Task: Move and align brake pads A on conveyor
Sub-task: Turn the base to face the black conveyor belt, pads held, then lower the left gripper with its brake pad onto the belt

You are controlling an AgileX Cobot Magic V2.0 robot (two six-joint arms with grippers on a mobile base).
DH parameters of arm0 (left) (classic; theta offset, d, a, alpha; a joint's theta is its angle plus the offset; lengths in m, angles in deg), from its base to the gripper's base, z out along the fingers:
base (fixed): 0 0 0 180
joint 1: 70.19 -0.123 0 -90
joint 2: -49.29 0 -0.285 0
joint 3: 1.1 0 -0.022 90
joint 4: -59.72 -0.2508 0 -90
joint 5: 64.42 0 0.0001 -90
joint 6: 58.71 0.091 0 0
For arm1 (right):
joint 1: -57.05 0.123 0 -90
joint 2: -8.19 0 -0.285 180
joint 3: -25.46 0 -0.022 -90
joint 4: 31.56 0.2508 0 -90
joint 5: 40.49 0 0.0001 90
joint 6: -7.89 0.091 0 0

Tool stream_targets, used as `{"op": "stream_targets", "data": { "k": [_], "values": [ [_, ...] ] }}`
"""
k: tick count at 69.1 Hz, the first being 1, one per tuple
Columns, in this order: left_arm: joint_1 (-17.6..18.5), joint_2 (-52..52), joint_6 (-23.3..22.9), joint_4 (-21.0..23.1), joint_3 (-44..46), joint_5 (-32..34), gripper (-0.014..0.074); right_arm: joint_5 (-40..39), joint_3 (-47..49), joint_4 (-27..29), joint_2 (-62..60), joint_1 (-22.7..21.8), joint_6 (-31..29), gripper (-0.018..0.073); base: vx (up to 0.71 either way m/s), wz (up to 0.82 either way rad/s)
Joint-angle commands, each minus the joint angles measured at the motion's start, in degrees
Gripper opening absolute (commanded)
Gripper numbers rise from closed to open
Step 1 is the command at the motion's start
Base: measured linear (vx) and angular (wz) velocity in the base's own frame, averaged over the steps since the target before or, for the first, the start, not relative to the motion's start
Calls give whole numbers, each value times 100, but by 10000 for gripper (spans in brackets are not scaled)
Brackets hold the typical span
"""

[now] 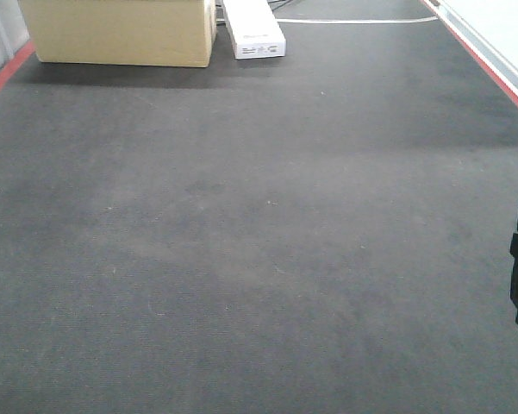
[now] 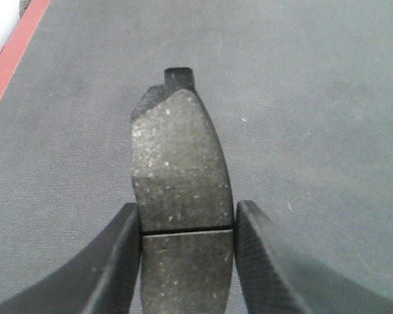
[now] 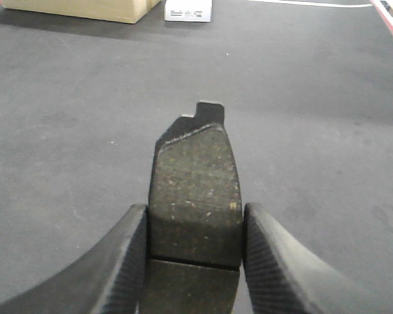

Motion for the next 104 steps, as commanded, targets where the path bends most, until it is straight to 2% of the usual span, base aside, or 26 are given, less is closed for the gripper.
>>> {"op": "stream_targets", "data": {
  "k": [1,104],
  "values": [
    [18,65,2,42,153,472,114,-516,183,5,-5,0,-57,185,5,8],
    [18,65,2,47,153,497,114,-516,183,5,-5,0,-57,185,1,2]
  ]
}}
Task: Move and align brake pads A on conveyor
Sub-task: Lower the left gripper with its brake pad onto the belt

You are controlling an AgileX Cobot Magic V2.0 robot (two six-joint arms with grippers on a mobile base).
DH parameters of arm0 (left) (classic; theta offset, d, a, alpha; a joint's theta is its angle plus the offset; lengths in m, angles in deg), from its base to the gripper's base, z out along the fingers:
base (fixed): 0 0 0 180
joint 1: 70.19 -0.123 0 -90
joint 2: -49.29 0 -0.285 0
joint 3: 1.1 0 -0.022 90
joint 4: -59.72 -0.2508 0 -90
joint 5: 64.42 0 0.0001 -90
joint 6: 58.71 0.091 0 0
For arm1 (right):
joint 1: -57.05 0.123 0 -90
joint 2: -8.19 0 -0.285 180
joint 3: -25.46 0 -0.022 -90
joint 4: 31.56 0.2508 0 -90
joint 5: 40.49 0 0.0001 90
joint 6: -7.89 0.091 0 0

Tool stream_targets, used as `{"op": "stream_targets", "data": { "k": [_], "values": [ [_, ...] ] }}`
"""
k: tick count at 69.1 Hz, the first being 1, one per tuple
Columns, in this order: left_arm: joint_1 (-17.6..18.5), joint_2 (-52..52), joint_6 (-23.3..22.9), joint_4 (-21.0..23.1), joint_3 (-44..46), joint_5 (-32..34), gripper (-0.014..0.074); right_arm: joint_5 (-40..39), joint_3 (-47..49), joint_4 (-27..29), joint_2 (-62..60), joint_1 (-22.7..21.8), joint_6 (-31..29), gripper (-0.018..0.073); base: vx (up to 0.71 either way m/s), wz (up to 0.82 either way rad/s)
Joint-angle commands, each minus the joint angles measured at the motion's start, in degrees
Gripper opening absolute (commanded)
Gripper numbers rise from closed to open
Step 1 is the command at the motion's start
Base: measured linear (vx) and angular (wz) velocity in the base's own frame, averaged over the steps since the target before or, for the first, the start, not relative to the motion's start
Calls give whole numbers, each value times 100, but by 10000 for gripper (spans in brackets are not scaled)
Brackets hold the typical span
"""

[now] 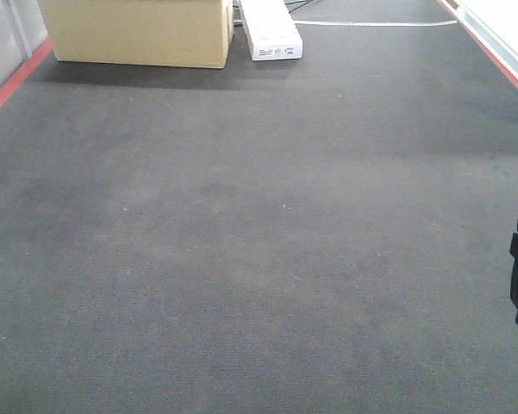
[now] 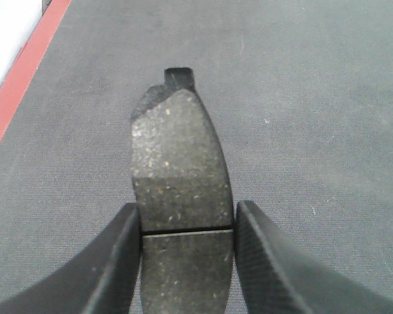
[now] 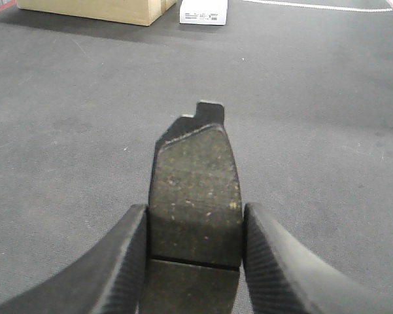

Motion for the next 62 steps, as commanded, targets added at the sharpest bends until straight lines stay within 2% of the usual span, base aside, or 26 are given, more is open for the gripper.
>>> {"op": "stream_targets", "data": {
  "k": [1,13,20,30,56,62],
  "values": [
    [18,65,2,53,153,499,114,-516,183,5,-5,0,-57,185,0,0],
    [23,65,173,77,183,346,114,-516,183,5,-5,0,-57,185,0,0],
    [179,-13,316,344,328,144,114,-516,183,5,-5,0,-57,185,0,0],
    [722,-239,774,813,583,220,114,-516,183,5,-5,0,-57,185,0,0],
    [2297,-1481,735,1397,782,646,119,-516,183,5,-5,0,-57,185,0,0],
    [2496,-1868,439,1411,782,598,120,-516,183,5,-5,0,-57,185,0,0]
  ]
}}
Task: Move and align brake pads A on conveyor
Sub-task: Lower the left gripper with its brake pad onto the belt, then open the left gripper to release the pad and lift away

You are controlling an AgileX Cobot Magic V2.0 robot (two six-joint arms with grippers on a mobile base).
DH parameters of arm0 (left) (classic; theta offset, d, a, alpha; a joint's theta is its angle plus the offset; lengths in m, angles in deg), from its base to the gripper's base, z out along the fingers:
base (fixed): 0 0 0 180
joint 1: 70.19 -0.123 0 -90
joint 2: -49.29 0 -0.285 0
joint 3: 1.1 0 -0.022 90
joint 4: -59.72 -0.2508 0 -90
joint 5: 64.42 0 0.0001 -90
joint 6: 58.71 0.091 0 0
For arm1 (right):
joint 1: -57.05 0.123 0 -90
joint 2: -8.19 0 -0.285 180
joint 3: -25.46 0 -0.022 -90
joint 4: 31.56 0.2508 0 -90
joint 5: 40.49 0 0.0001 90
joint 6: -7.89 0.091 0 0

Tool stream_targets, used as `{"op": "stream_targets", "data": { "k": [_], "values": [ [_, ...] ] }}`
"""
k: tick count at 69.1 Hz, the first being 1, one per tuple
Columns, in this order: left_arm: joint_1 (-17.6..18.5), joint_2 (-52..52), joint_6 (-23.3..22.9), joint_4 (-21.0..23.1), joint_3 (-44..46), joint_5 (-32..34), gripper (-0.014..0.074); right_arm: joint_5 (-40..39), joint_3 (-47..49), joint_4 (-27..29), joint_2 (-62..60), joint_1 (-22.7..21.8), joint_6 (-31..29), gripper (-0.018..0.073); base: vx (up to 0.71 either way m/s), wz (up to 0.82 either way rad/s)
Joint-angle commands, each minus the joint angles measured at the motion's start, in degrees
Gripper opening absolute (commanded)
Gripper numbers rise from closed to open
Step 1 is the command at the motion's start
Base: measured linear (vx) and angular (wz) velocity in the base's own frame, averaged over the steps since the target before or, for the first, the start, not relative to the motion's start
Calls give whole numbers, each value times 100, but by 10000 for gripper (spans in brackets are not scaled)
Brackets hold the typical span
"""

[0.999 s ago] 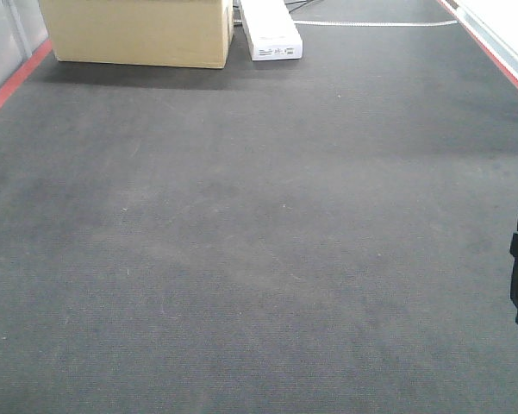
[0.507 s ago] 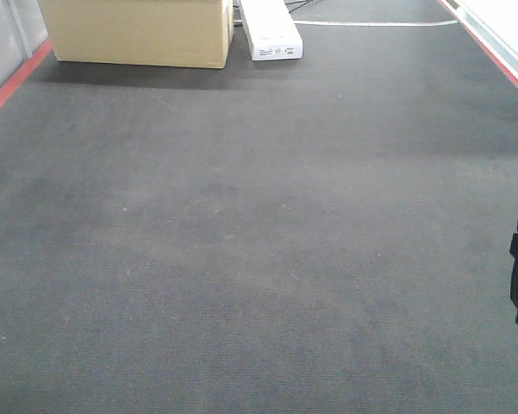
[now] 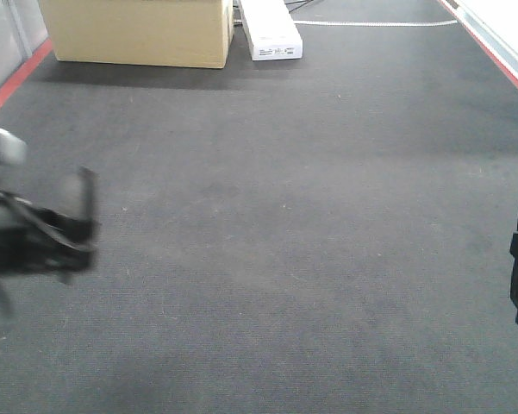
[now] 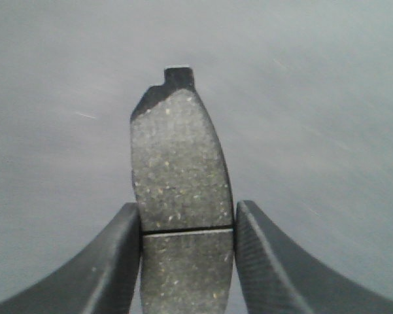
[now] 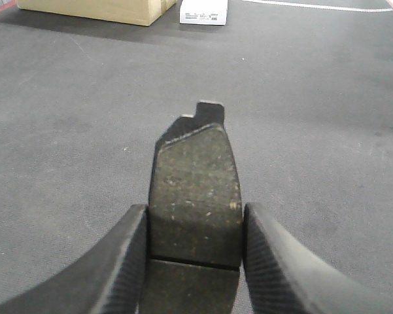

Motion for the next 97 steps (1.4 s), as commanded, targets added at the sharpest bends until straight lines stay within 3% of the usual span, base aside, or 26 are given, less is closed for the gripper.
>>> {"op": "stream_targets", "data": {
  "k": [1,7,25,39,73,97],
  "values": [
    [239,-326,-350,154,213,432,120,-516,183,5,-5,0,-57,185,0,0],
    [252,-739,-791,144,213,366,122,-516,183,5,-5,0,-57,185,0,0],
    [252,-1870,-1465,151,213,154,127,-516,183,5,-5,0,-57,185,0,0],
    [247,-2363,-2265,146,213,17,134,-516,183,5,-5,0,-57,185,0,0],
    [247,-2626,-2243,134,207,167,194,-515,183,5,-5,0,-57,185,0,0],
    [247,-2748,-2195,79,207,17,348,-515,183,5,-5,0,-57,185,0,0]
  ]
}}
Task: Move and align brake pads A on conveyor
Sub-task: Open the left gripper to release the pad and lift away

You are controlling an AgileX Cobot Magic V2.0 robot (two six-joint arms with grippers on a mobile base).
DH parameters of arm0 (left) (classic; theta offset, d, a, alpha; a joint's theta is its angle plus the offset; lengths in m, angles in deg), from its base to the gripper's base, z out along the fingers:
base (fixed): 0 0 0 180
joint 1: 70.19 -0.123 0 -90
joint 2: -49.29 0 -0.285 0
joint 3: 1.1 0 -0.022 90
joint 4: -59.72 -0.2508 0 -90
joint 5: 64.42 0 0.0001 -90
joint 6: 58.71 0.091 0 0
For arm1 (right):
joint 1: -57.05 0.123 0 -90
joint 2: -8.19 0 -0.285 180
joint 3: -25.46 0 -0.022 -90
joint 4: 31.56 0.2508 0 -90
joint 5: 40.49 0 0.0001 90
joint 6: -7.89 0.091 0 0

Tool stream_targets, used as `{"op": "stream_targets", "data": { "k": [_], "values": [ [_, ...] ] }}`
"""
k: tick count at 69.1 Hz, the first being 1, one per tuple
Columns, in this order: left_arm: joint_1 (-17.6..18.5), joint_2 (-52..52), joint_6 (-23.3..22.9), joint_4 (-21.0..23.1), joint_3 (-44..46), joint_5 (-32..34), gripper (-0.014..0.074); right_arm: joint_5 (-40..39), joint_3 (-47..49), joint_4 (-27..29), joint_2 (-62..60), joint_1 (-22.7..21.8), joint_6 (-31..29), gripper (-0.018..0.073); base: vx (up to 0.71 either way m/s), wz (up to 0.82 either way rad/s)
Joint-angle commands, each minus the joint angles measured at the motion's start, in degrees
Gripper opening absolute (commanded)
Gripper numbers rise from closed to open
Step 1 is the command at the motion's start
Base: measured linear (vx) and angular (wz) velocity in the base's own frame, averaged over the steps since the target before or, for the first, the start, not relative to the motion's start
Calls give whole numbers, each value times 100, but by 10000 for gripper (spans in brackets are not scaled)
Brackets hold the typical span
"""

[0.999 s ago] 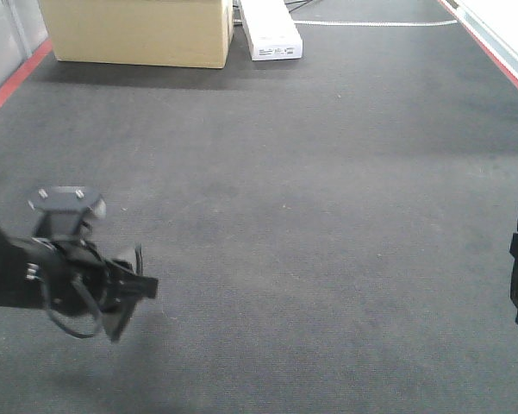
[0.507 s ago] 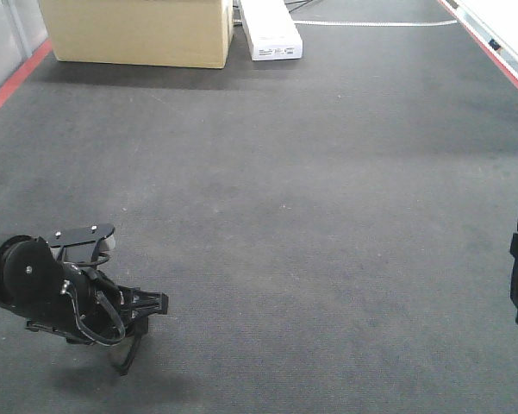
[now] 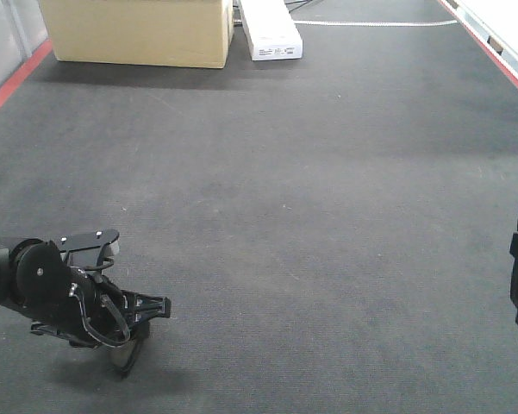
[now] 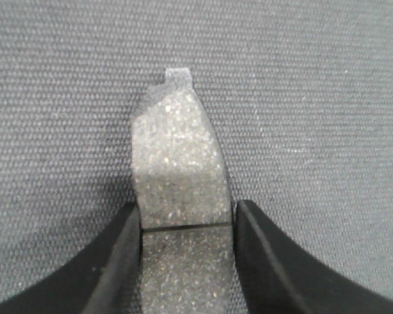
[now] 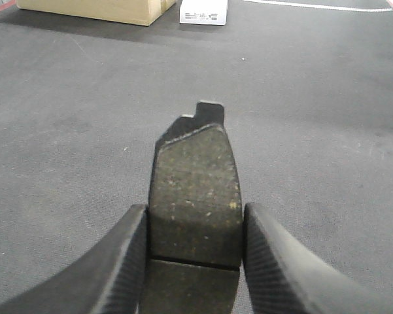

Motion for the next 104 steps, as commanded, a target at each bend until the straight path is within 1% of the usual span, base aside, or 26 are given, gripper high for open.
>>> {"op": "stream_targets", "data": {
  "k": [1,12,18,28,33,38,47,54,61,63,66,71,79,87,95,104],
  "values": [
    [33,260,16,5,147,122,356,-515,183,5,-5,0,-57,185,0,0],
    [33,522,16,-337,147,110,451,-515,183,5,-5,0,-57,185,0,0],
    [33,786,16,-434,147,92,491,-515,183,5,-5,0,-57,185,0,0],
    [38,1403,16,-596,129,-15,502,-514,183,5,-5,0,-57,185,0,0],
    [38,1868,16,-773,104,-112,493,-514,183,5,-5,0,-57,185,0,0],
    [38,2434,16,-972,44,-210,465,-514,183,5,-5,0,-57,185,0,0],
    [38,3571,16,-1285,-58,-467,372,-514,183,5,-5,0,-57,185,0,0],
    [38,4409,16,-1456,-123,-675,274,-514,183,5,-5,0,-57,185,0,0],
    [38,5108,16,-1576,-160,-939,146,-514,183,5,-5,0,-57,185,0,0],
    [38,5321,16,-1576,-160,-1020,120,-514,183,5,-5,0,-57,185,0,0],
    [38,5555,16,-1576,-160,-1145,55,-514,183,5,-5,0,-57,185,0,0],
    [38,5867,16,-1595,-160,-1306,-10,-514,183,5,-5,0,-57,185,0,0],
    [38,6218,16,-1617,-160,-1456,-8,-514,183,5,-5,0,-57,185,0,0],
    [38,6646,340,-1594,-160,-1388,-8,-514,183,5,-5,0,-57,185,0,0],
    [38,7231,599,-1604,-350,-985,-8,-514,183,5,-5,0,-57,185,0,0],
    [38,7815,736,-1611,-773,-563,-8,-514,183,5,-5,0,-57,185,0,0]
  ]
}}
